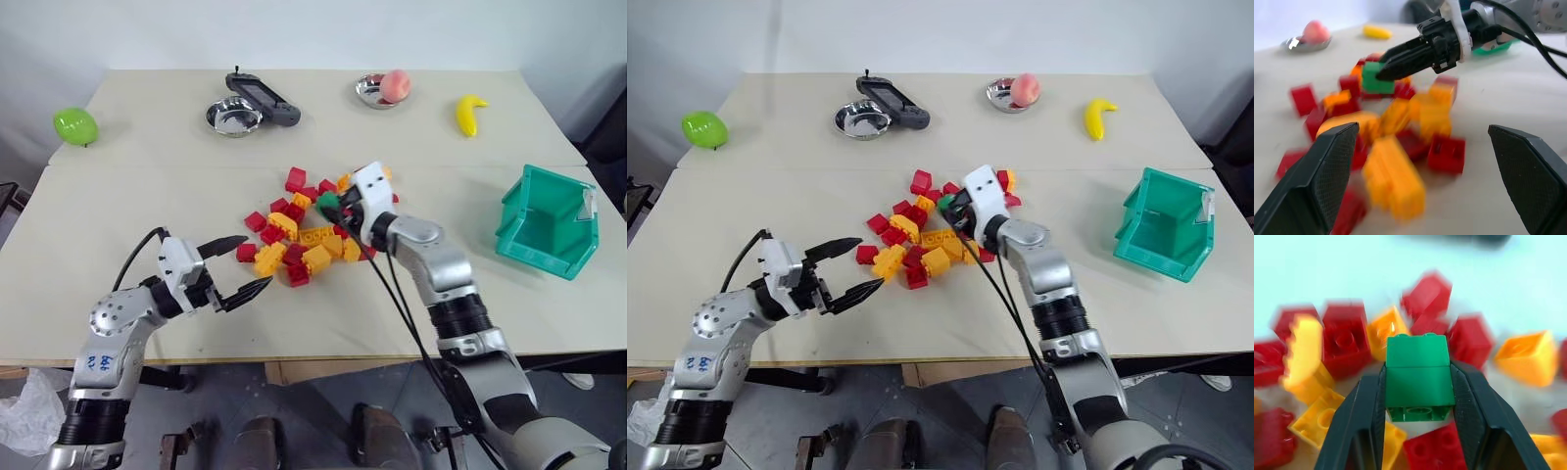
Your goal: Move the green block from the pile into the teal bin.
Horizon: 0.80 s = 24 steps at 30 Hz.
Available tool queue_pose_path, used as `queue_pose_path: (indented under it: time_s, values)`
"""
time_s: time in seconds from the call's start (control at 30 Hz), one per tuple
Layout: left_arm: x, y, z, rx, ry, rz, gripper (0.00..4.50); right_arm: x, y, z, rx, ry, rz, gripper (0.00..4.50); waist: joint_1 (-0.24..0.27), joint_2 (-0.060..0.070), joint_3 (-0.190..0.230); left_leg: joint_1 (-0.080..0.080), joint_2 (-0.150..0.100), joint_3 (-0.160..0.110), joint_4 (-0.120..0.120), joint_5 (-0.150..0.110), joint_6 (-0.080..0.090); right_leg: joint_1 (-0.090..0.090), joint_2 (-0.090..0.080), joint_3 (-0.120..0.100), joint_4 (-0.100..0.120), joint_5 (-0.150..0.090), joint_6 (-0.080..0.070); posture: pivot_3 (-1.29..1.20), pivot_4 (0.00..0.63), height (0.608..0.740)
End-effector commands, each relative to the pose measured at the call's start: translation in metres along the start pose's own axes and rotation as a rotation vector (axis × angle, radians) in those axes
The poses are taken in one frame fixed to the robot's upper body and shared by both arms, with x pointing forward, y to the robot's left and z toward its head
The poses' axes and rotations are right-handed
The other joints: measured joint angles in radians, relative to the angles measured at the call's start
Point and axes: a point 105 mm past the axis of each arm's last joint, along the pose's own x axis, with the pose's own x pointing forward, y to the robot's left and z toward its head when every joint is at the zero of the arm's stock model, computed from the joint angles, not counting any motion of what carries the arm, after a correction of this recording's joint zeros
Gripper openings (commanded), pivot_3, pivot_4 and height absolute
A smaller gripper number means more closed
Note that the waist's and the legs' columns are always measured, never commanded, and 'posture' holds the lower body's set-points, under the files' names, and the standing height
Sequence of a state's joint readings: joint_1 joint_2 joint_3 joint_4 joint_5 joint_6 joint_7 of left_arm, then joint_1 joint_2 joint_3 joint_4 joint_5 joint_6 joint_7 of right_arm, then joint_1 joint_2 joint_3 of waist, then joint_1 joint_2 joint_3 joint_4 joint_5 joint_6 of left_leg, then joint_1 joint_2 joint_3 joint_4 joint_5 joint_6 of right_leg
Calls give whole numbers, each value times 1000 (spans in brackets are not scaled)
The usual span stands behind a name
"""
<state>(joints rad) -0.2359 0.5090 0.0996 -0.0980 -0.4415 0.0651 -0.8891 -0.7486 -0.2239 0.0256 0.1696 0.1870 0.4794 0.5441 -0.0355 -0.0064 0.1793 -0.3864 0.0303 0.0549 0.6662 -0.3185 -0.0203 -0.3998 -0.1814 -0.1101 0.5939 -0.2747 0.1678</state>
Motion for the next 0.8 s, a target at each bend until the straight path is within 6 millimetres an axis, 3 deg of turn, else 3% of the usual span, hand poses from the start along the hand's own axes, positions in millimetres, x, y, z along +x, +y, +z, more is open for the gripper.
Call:
queue_pose_path:
  time_s: [0.03, 0.13, 0.23, 0.33, 0.43, 0.53, 0.67, 0.8]
  values:
    - [31, -10, 21, 66, -104, -88, 4500, -57, -26, 45, -83, -185, -48, 1464, 13, 0, 0, 0, 0, 0, 0, 0, 0, 0, 0, 0, 0, 0, 0, 0, 150, 740]
    - [52, -14, 27, 41, -138, -129, 4500, -108, -59, 49, -118, -185, -194, 1464, 34, -1, 0, -1, -1, 0, 1, 0, 1, 1, 0, -1, -1, 0, 0, 0, 150, 740]
    - [72, -23, 20, 11, -133, -204, 4500, -173, -102, 51, -204, -152, -443, 1464, 43, 0, 0, 0, -1, 1, 1, 0, 1, 1, 0, 0, -2, 0, 0, 0, 150, 740]
    - [82, -25, 12, -17, -123, -226, 4500, -208, -124, 55, -253, -150, -596, 1464, 43, 0, 0, 0, -1, 2, 1, 0, 1, 1, 0, 0, -2, 0, 1, 0, 150, 740]
    - [91, -17, 11, -52, -140, -193, 4500, -245, -158, 36, -310, -14, -820, 1464, 35, 0, 0, 2, 0, 4, 0, 0, 1, 1, 0, 2, -1, 0, 1, 0, 150, 740]
    - [96, -20, 10, -42, -144, -215, 4500, -257, -174, 22, -281, 30, -885, 1464, 33, 0, 0, 2, 0, 4, 1, 0, 1, 1, 0, 2, -1, 0, 1, 0, 150, 740]
    - [93, -17, 6, -37, -135, -205, 4500, -258, -188, 8, -202, 64, -904, 1464, 33, 0, 0, 2, 0, 4, 0, 0, 1, 1, 0, 2, -2, 0, 1, 0, 150, 740]
    - [84, -13, 5, -37, -127, -189, 4500, -255, -191, 10, -250, 48, -876, 2848, 34, 0, 0, 2, 0, 4, 1, 0, 1, 1, 0, 2, -2, 0, 1, 0, 150, 740]
